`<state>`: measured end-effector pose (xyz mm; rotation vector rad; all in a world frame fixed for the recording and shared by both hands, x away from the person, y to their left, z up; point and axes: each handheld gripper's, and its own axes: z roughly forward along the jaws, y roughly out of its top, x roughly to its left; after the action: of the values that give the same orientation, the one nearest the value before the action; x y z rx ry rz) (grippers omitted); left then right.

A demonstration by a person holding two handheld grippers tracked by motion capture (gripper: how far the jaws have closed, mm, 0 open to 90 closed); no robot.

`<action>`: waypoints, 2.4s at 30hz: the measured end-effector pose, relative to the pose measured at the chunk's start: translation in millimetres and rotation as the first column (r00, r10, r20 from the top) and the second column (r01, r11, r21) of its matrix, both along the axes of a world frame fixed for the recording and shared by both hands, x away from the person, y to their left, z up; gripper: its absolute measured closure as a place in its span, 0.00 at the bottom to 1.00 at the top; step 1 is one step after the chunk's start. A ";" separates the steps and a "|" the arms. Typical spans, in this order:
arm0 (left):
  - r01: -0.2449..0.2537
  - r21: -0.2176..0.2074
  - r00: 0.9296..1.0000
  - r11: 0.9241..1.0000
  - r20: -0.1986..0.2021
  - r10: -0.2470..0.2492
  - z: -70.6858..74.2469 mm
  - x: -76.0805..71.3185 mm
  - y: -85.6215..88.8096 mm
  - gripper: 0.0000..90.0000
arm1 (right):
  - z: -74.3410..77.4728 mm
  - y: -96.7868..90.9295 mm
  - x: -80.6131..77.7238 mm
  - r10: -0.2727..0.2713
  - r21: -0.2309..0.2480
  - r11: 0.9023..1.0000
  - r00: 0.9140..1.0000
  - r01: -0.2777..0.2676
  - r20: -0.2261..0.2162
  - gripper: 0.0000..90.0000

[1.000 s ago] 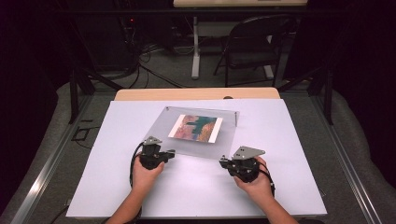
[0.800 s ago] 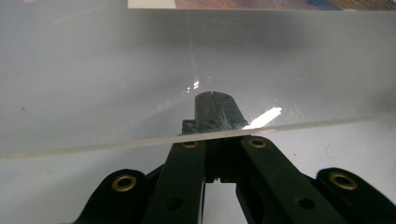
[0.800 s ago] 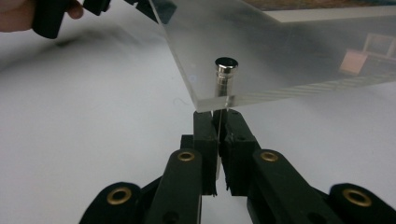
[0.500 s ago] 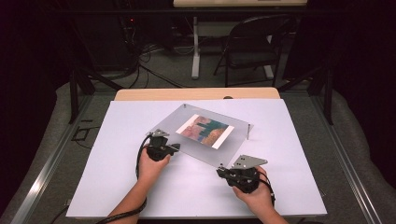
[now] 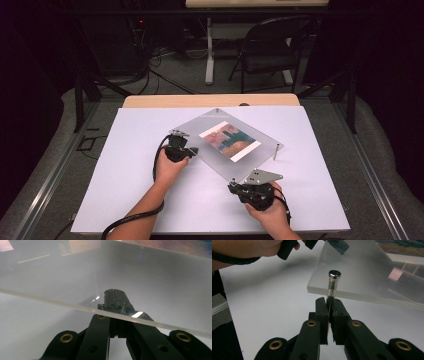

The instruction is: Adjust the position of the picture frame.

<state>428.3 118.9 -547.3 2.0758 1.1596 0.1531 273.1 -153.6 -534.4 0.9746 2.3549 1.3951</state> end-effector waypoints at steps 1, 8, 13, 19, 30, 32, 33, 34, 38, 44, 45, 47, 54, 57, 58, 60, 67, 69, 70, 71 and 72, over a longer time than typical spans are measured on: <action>0.000 -0.001 1.000 1.000 -0.001 0.000 0.1 1.2 -0.9 1.00 | -0.2 0.3 0.3 -0.003 0.002 1.000 1.000 0.003 -0.002 0.95; -0.019 -0.005 1.000 1.000 -0.003 0.019 1.2 5.7 -2.6 1.00 | 0.6 1.6 4.1 -0.003 0.019 1.000 1.000 0.003 -0.018 0.95; -0.032 -0.046 0.999 0.998 0.010 0.033 2.8 -3.0 5.8 0.98 | 1.3 7.9 7.4 0.019 0.031 0.999 0.999 -0.018 -0.038 0.95; -0.045 -0.070 0.998 0.997 0.039 0.048 6.3 -24.5 26.4 0.87 | -3.7 25.4 10.4 0.047 0.010 0.999 0.998 -0.046 -0.048 0.95; -0.068 -0.101 0.992 0.993 0.101 0.079 6.1 -66.1 59.9 0.67 | -24.4 55.0 12.9 0.081 -0.061 0.994 0.995 -0.085 -0.064 0.93; -0.064 -0.107 0.991 0.992 0.108 0.076 4.5 -73.6 61.5 0.65 | -26.0 54.8 12.7 0.084 -0.060 0.994 0.995 -0.088 -0.058 0.93; -0.061 -0.111 0.992 0.992 0.107 0.073 4.2 -75.9 61.6 0.64 | -26.5 54.2 13.0 0.089 -0.057 0.994 0.995 -0.092 -0.055 0.93; -0.055 -0.110 0.991 0.992 0.111 0.068 3.8 -78.9 61.6 0.63 | -26.8 53.9 13.0 0.092 -0.055 0.994 0.994 -0.095 -0.053 0.93; -0.036 -0.120 0.992 0.992 0.113 0.049 3.0 -90.7 57.5 0.61 | -27.9 49.9 12.9 0.098 -0.037 0.994 0.993 -0.101 -0.058 0.86; 0.013 -0.089 0.991 0.996 0.132 -0.001 4.0 -105.5 47.6 0.59 | -22.9 33.1 7.0 0.098 -0.039 0.994 0.992 -0.101 -0.074 0.68; 0.016 -0.084 0.991 0.996 0.134 -0.005 4.0 -107.2 46.4 0.59 | -21.1 29.5 5.0 0.099 -0.038 0.994 0.993 -0.102 -0.065 0.66; 0.032 -0.092 0.991 0.995 0.136 -0.019 3.7 -112.1 43.2 0.59 | -17.1 21.9 0.7 0.099 -0.035 0.994 0.994 -0.100 -0.053 0.62; 0.079 -0.120 0.986 0.990 0.159 -0.059 4.6 -124.6 34.0 0.54 | -4.8 -9.3 -7.5 0.052 -0.064 0.997 0.999 -0.052 -0.003 0.60; 0.089 -0.131 0.986 0.987 0.149 -0.069 2.7 -127.6 29.9 0.53 | -2.0 -24.3 -5.7 0.004 -0.069 0.998 1.000 -0.002 0.023 0.58; 0.092 -0.135 0.987 0.987 0.144 -0.073 2.1 -128.9 28.3 0.52 | -1.1 -30.6 -4.3 -0.022 -0.071 0.997 0.999 0.024 0.031 0.58; 0.103 -0.141 0.987 0.985 0.140 -0.083 0.5 -130.2 26.4 0.51 | -0.3 -43.4 1.1 -0.078 -0.062 0.995 0.997 0.080 0.027 0.58; 0.132 -0.154 0.983 0.979 0.150 -0.109 -0.3 -138.5 19.2 0.50 | -0.2 -61.4 6.8 -0.162 -0.048 0.985 0.986 0.164 0.034 0.54; 0.143 -0.151 0.981 0.978 0.152 -0.120 -0.8 -140.2 16.5 0.48 | -0.1 -64.9 6.9 -0.173 -0.058 0.983 0.984 0.176 0.049 0.54; 0.147 -0.146 0.980 0.978 0.152 -0.124 -0.6 -140.9 15.6 0.48 | 0.1 -65.9 6.7 -0.175 -0.068 0.981 0.983 0.179 0.057 0.54; 0.151 -0.138 0.979 0.979 0.155 -0.130 -0.4 -142.0 14.0 0.48 | 0.3 -66.4 6.6 -0.180 -0.076 0.980 0.981 0.185 0.066 0.53; 0.158 -0.135 0.978 0.978 0.158 -0.137 -0.4 -142.7 12.8 0.48 | 0.7 -67.5 6.7 -0.182 -0.083 0.978 0.980 0.189 0.078 0.53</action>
<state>285.6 131.7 -547.7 1.9753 0.8965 0.1433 279.8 -221.0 -533.7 1.0715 2.1925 1.2221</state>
